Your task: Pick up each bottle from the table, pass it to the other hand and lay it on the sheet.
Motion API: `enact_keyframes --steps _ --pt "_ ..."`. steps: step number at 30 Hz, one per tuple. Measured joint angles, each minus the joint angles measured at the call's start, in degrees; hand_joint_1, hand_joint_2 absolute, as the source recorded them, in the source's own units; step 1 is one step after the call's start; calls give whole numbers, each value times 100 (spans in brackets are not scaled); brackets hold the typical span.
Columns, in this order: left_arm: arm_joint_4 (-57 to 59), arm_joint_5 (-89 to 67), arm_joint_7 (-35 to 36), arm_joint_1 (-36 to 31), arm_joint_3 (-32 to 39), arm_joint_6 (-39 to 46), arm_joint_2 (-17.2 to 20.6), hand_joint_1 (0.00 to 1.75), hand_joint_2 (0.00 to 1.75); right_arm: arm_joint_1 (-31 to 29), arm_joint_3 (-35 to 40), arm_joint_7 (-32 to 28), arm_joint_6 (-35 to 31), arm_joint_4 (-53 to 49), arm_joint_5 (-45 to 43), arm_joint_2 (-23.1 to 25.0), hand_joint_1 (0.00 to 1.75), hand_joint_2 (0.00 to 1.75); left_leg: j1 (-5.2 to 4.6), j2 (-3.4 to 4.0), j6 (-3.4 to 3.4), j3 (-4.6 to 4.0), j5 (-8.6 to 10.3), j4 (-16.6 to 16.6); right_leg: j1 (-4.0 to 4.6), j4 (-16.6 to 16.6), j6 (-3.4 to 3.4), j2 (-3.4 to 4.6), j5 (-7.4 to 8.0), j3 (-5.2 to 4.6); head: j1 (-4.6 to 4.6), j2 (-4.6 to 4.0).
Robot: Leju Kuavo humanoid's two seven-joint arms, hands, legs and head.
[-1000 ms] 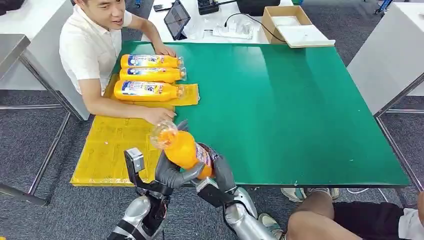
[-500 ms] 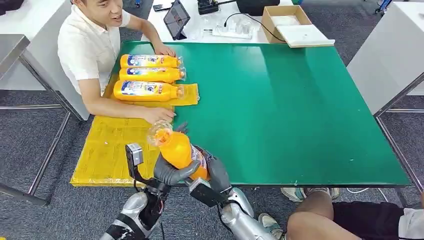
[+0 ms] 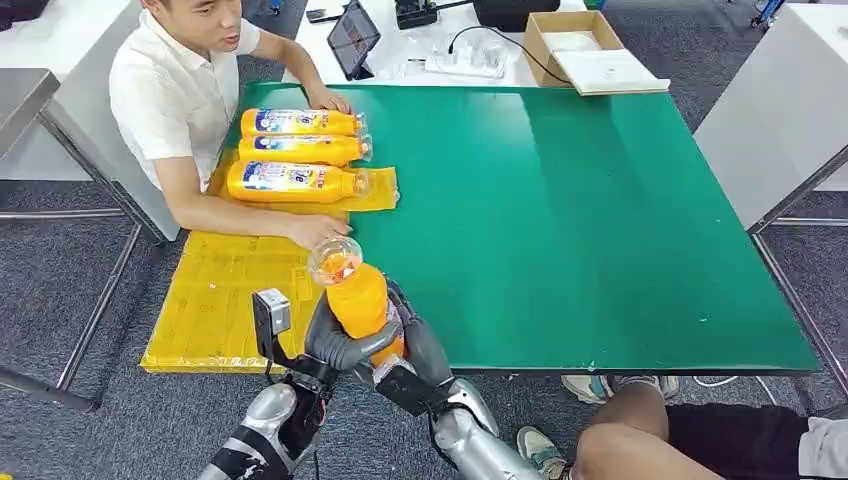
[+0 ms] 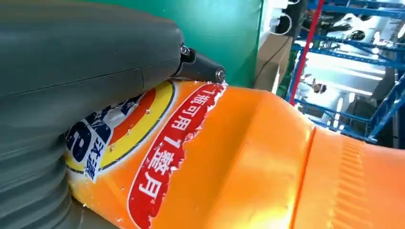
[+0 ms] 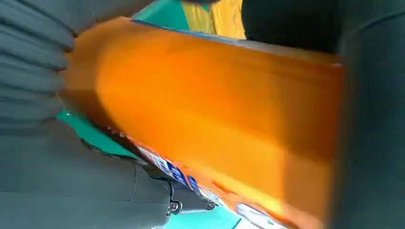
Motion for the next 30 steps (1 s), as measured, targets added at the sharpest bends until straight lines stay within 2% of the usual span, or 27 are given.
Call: enact_keyframes --steps 8,13,20,27,30 --pt "-286 -9 105 38 81 -135 179 175 175 187 147 0 -7 -444 -177 -15 0 0 0 1 0 0 0 0 -1 0 0 0 0 -1 -2 0" --pt "-282 -545 30 -145 258 433 275 175 175 273 236 0 -247 -785 -302 -77 0 0 0 0 0 0 1 0 -1 0 0 0 0 -1 2 0" --pt "-304 -2366 157 -436 524 1423 586 175 175 615 271 0 -751 -1475 -472 -39 0 0 10 2 -3 1 2 0 8 4 -1 0 1 -2 -2 0" --pt "-286 -2500 306 -700 656 1145 828 175 175 878 275 0 -1100 -1875 -632 -31 0 0 10 1 -3 -1 2 0 8 2 -2 0 0 -3 -2 0" --pt "-214 -2840 330 -867 750 1307 927 175 175 932 269 0 -1298 -1985 -734 -39 0 0 10 7 -3 0 2 0 8 3 -2 1 1 -3 0 0"
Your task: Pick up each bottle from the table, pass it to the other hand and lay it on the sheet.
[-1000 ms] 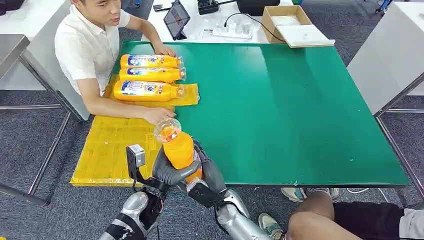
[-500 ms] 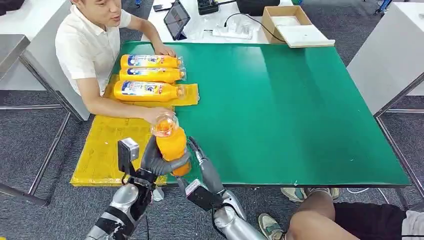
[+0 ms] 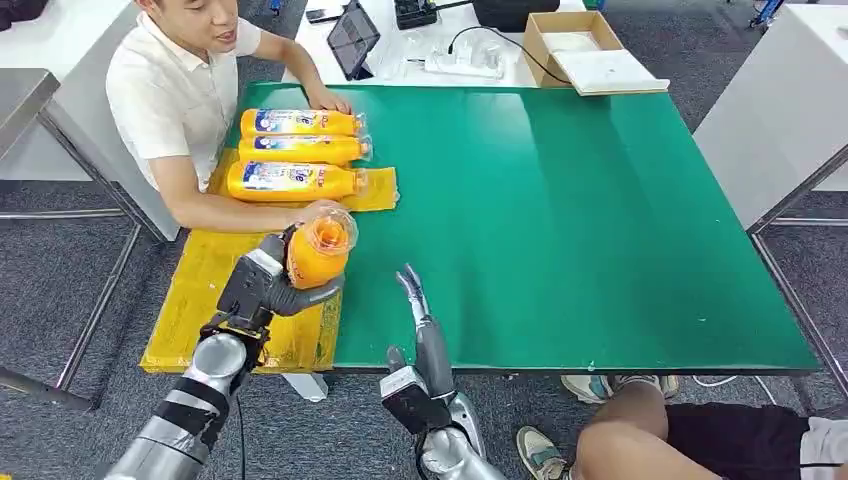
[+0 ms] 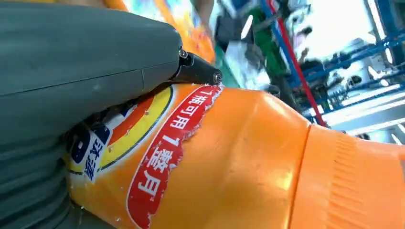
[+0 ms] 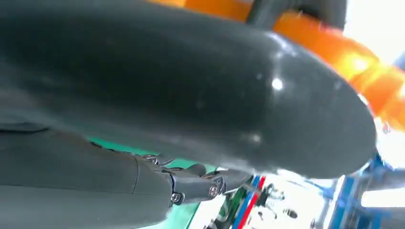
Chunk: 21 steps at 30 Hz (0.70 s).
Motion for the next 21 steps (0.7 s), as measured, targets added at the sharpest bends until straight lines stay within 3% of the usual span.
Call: enact_keyframes --steps 3,8,12,21 --pt "57 -261 4 -82 11 208 61 175 175 14 -2 0 -17 -55 -28 -11 0 0 0 -3 -1 0 1 0 1 0 0 0 0 0 0 0" --pt "497 -2280 358 -317 4 1484 96 175 175 28 -11 0 -118 -48 35 -13 0 0 0 -6 -1 0 1 0 1 0 0 -1 0 -2 2 0" --pt "1284 -3048 575 -626 -17 1770 76 175 175 36 -17 0 -109 2 125 -13 0 0 0 0 -1 0 1 0 1 0 0 0 0 -2 2 0" --pt "2030 -3158 618 -875 -24 1851 61 175 175 41 -17 0 -109 88 144 -13 0 0 0 1 -2 -1 1 0 1 0 0 1 0 -4 0 0"
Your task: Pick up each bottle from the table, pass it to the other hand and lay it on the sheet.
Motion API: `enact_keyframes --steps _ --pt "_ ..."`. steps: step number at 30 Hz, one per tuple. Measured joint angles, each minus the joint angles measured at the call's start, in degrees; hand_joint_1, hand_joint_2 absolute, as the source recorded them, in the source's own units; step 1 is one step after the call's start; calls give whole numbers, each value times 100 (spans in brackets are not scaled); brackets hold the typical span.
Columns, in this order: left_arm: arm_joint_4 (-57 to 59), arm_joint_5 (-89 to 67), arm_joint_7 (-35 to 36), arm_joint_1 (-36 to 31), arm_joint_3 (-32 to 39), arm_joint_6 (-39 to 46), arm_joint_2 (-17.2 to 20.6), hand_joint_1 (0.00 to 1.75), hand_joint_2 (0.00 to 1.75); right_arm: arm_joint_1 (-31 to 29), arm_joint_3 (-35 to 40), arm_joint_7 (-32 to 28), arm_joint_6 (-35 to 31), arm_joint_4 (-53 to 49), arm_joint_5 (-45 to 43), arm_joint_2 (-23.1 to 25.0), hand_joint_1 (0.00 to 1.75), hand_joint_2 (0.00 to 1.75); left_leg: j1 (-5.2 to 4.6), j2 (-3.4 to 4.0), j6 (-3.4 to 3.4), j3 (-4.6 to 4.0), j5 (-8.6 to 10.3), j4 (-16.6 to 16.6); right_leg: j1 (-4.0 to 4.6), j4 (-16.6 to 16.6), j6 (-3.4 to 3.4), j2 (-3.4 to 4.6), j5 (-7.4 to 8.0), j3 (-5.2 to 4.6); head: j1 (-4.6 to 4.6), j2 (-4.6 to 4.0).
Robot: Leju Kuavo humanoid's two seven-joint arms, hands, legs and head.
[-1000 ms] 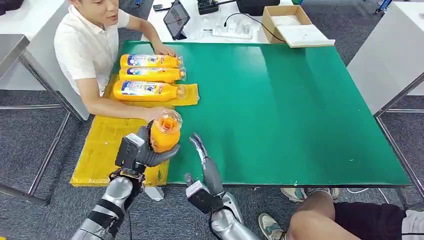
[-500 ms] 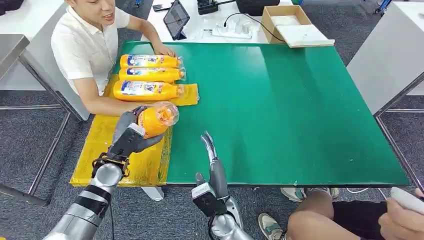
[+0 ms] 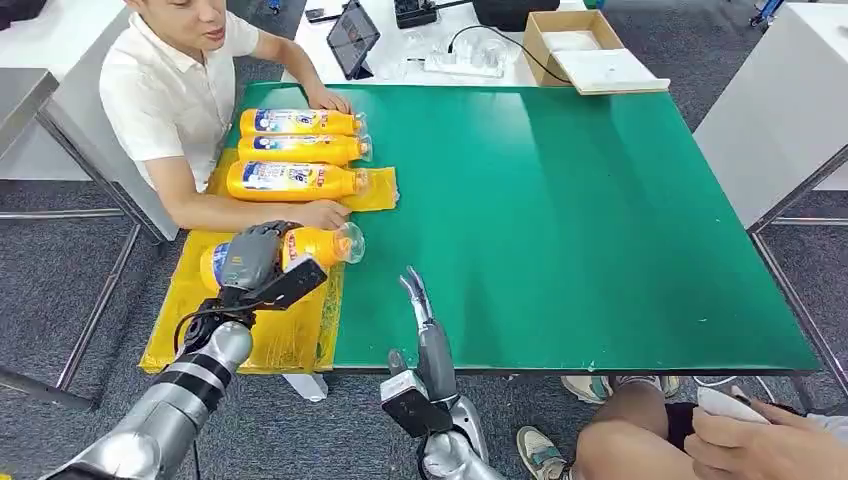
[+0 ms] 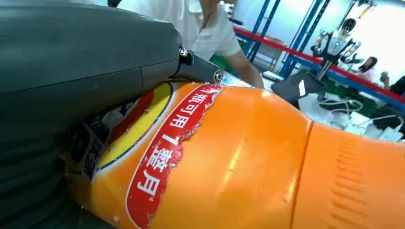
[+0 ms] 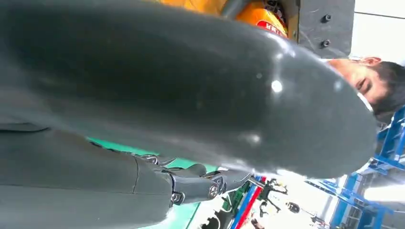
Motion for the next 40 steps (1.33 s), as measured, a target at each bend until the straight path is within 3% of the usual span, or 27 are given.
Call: enact_keyframes --steps 12,18,19,20,21,26,28,29,30,31,32,40 --pt "1449 -1184 964 -566 -39 63 -52 175 175 44 -28 0 72 153 323 -7 0 0 0 1 0 0 1 0 0 1 0 0 0 0 2 0" --pt "1861 -1454 1093 -720 -133 -206 -94 171 175 59 -83 0 105 227 374 -7 0 0 -1 -4 -1 0 0 0 -1 0 0 -1 0 3 0 0" --pt "1902 -1499 1108 -739 -144 -273 -98 150 175 64 -92 0 105 236 372 -7 0 0 -1 -4 -1 1 0 0 -1 -1 0 -1 0 4 0 0" --pt "1928 -1515 1121 -758 -157 -322 -103 93 175 73 -103 0 105 245 369 -7 0 0 -1 -5 -1 2 0 0 -1 -1 0 -1 0 5 2 0" --pt "1948 -1543 1132 -773 -166 -365 -107 138 175 83 -112 0 105 247 361 -7 0 0 -1 -5 -1 4 0 0 -1 -1 0 -1 0 8 0 0" --pt "1996 -1471 981 -809 -166 -669 -131 141 175 116 -138 0 118 278 302 -7 0 0 -1 -9 -1 25 0 0 -1 -1 -1 -3 0 29 0 0" --pt "1996 -1412 901 -821 -164 -785 -131 94 175 117 -138 0 142 299 302 -7 0 0 -1 -11 -1 29 0 0 -1 -1 -1 -4 -1 33 0 0" --pt "1996 -1401 885 -823 -164 -809 -131 103 175 118 -138 0 142 306 299 -7 0 0 -1 -10 -1 31 0 0 -1 -1 -1 -4 -1 35 2 0" --pt "1996 -1395 868 -825 -164 -826 -131 66 175 118 -138 0 144 315 297 -7 0 0 -1 -10 -1 32 0 0 -2 -1 -1 -4 -1 36 0 0" --pt "1996 -1371 841 -826 -164 -837 -131 16 175 118 -138 0 151 321 297 -7 0 0 -1 -11 -1 33 0 0 -2 -1 -1 -4 -1 37 2 0" --pt "1996 -1319 785 -826 -164 -861 -131 0 175 118 -138 0 153 330 297 -7 0 0 -1 -11 -1 35 0 0 -2 -1 -1 -4 -1 39 0 0" --pt "1934 -610 -73 -726 -55 -1395 -219 0 175 156 -138 0 107 369 302 -33 0 0 -4 -13 -1 46 1 0 -6 -2 -1 -6 -1 53 0 0"
